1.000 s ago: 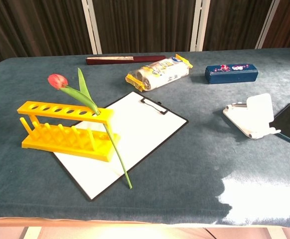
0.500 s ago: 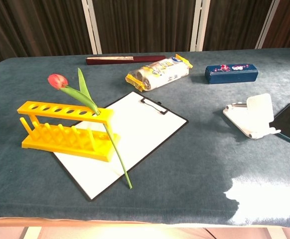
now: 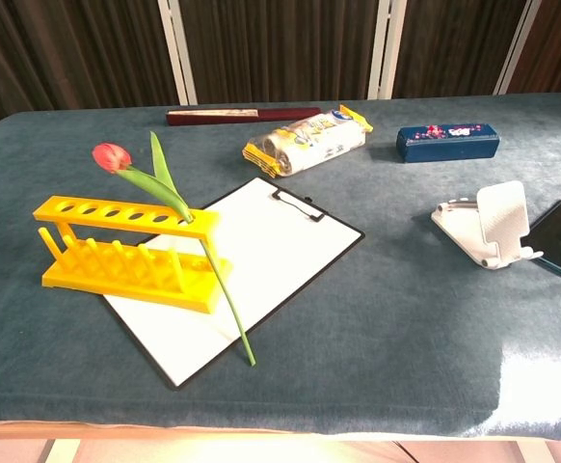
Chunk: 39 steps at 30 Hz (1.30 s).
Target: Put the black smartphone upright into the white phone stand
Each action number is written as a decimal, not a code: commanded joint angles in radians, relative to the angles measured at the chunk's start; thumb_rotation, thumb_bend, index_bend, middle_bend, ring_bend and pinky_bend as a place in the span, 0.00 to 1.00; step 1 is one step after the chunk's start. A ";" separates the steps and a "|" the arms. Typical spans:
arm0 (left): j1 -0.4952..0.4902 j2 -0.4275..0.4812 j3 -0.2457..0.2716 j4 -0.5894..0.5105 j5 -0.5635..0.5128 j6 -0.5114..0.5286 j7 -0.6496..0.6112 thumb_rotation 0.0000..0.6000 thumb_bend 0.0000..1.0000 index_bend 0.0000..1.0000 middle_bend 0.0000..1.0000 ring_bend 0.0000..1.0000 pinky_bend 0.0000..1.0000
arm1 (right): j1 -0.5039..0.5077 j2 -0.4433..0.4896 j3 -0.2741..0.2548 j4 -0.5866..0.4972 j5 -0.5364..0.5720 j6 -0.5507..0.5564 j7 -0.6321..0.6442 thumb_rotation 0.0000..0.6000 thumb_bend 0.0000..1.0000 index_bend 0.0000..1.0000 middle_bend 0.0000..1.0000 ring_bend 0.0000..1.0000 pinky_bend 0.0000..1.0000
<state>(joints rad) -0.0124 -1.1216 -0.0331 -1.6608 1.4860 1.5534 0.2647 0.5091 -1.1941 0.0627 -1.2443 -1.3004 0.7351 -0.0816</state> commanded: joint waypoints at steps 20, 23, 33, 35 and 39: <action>0.001 0.011 0.003 -0.018 -0.015 -0.009 0.009 1.00 0.53 0.19 0.12 0.10 0.26 | 0.188 -0.180 -0.094 0.353 -0.208 -0.165 0.219 1.00 0.18 0.18 0.14 0.16 0.19; 0.001 0.011 0.002 -0.019 -0.018 -0.011 0.009 1.00 0.53 0.19 0.12 0.10 0.26 | 0.190 -0.196 -0.100 0.375 -0.214 -0.159 0.221 1.00 0.18 0.21 0.17 0.19 0.21; 0.000 0.013 0.004 -0.022 -0.018 -0.013 0.012 1.00 0.54 0.19 0.12 0.10 0.27 | 0.183 -0.236 -0.125 0.433 -0.252 -0.088 0.246 1.00 0.22 0.37 0.36 0.40 0.38; 0.001 0.014 0.004 -0.023 -0.018 -0.012 0.011 1.00 0.54 0.19 0.12 0.10 0.27 | 0.180 -0.243 -0.130 0.445 -0.259 -0.075 0.249 1.00 0.25 0.42 0.41 0.46 0.43; 0.001 0.014 0.004 -0.023 -0.017 -0.010 0.010 1.00 0.54 0.19 0.12 0.10 0.27 | 0.175 -0.256 -0.140 0.467 -0.272 -0.049 0.261 1.00 0.29 0.56 0.52 0.57 0.53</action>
<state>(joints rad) -0.0113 -1.1077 -0.0291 -1.6834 1.4693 1.5429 0.2743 0.6853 -1.4479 -0.0753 -0.7798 -1.5699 0.6834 0.1772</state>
